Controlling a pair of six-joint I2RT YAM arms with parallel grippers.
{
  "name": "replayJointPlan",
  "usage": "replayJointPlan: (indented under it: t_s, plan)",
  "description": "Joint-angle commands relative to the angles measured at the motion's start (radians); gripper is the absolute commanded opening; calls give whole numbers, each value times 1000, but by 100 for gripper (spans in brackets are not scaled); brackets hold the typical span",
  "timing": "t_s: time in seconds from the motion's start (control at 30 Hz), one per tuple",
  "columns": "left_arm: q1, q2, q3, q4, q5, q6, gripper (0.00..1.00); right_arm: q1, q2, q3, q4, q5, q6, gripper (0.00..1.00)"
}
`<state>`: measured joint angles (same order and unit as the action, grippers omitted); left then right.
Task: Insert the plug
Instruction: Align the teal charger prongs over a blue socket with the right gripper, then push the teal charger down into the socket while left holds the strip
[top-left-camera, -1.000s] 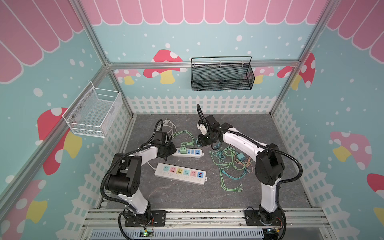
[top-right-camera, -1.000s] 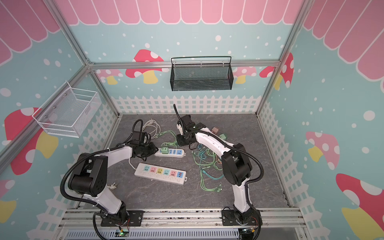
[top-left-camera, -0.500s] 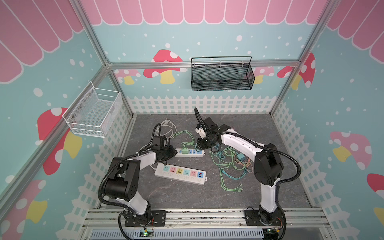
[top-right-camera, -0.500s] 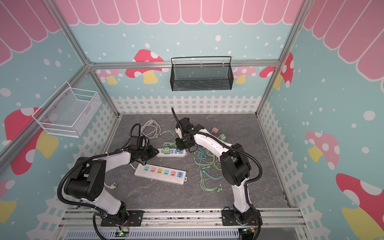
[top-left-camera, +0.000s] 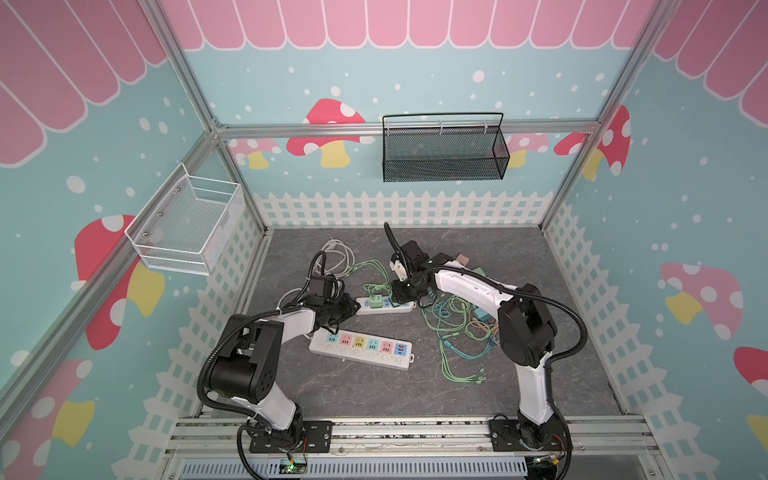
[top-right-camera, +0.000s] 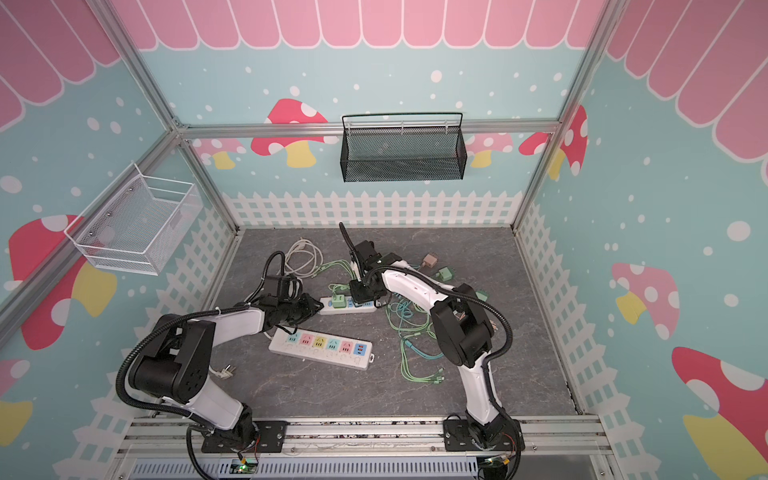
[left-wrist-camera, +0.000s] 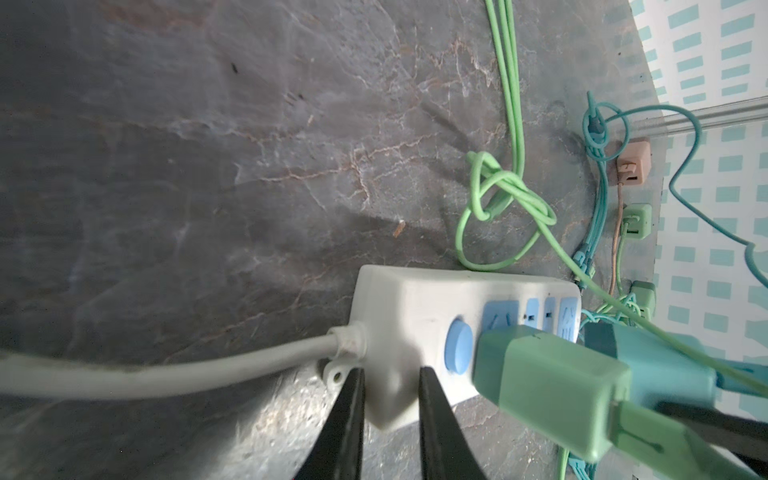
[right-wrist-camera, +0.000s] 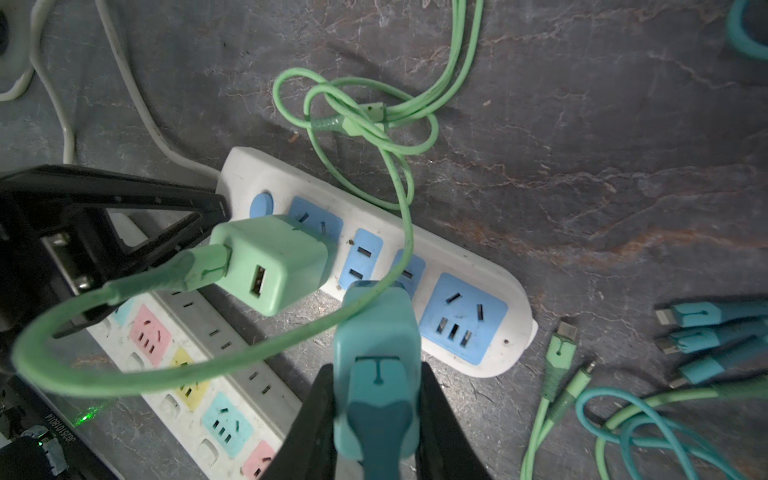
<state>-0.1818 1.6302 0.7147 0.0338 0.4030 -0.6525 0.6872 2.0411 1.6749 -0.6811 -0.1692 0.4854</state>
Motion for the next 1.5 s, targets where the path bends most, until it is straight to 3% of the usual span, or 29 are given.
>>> replayJointPlan:
  t_s: [0.0,0.23,1.47]
  plan:
    - [-16,9,-40,-45,10,-27,22,3,17,9,19,45,34,0]
    - [-16,21,-42,-32,23,-28,22,4,19,-10,21,102,57,0]
    - [-16,36,-41,-9,25,-26,21,21,-3,-67,8,130,130,0]
